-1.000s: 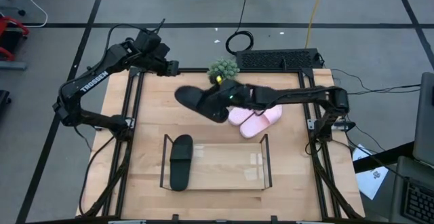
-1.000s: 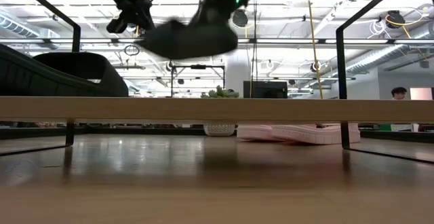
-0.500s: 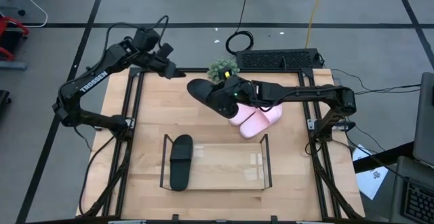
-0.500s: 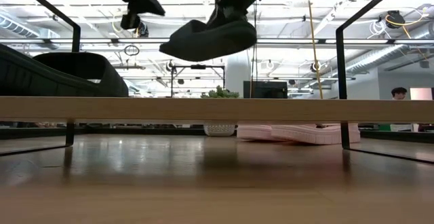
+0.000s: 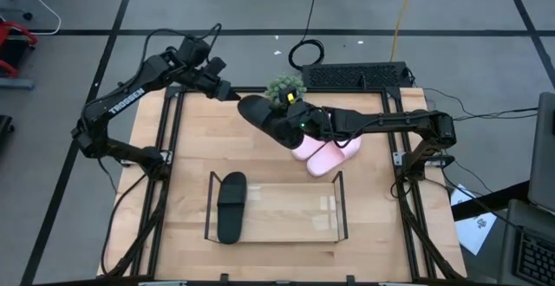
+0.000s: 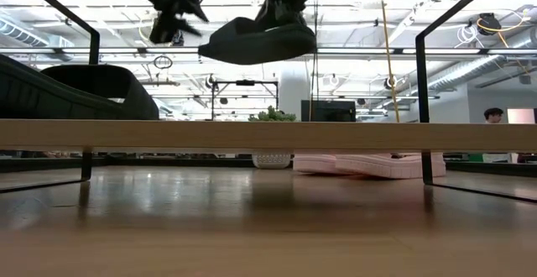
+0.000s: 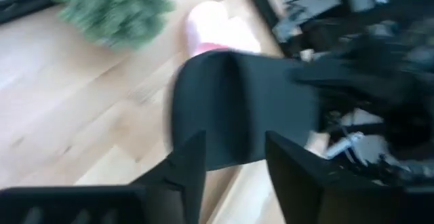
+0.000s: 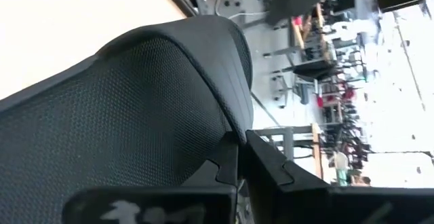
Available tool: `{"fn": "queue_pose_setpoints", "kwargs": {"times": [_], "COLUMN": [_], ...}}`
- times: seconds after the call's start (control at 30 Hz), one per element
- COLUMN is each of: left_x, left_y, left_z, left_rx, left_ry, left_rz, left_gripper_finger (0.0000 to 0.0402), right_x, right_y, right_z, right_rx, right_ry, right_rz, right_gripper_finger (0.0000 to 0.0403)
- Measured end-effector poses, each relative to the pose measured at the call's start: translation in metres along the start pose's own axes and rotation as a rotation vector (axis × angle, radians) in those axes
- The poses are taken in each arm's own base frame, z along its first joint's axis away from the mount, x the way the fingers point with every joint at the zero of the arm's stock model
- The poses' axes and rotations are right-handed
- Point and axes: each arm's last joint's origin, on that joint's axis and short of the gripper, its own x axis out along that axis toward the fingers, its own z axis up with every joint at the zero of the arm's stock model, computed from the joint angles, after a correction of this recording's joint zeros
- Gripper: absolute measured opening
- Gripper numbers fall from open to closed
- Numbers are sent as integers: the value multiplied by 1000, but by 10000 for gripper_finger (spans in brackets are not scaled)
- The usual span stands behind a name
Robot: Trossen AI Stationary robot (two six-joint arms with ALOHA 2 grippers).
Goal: Pick and place slides into the shelf
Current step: Put the black slipper on the shelf
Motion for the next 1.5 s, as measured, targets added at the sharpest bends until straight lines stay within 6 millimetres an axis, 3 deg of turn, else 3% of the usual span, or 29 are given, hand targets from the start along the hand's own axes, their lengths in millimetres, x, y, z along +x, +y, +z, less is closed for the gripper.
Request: {"fn": "queue_pose_setpoints", "kwargs": {"times": [0.2, 0.4, 0.87, 1.23, 1.37, 1.5], "left_x": [7, 8, 30, 42, 44, 49], "left_y": [22, 35, 38, 38, 35, 31], "left_z": [4, 11, 13, 23, 21, 19], "left_rx": [-151, -276, -325, -336, -345, -337], "left_ry": [81, 77, 169, 135, 158, 184], "left_rz": [11, 2, -45, -89, -98, -116], "left_gripper_finger": [214, 243, 246, 246, 216, 132], "right_x": [-2, -4, -4, -8, -9, -9], "right_y": [1, 3, -3, 1, 2, 2], "right_z": [3, 5, 8, 14, 16, 16], "right_rx": [-13, -16, -31, -21, -22, -22], "right_ry": [2, -5, -2, -25, -35, -32], "right_rz": [-14, -13, -86, -73, -70, -71], "right_gripper_finger": [0, 0, 0, 0, 0, 0]}}
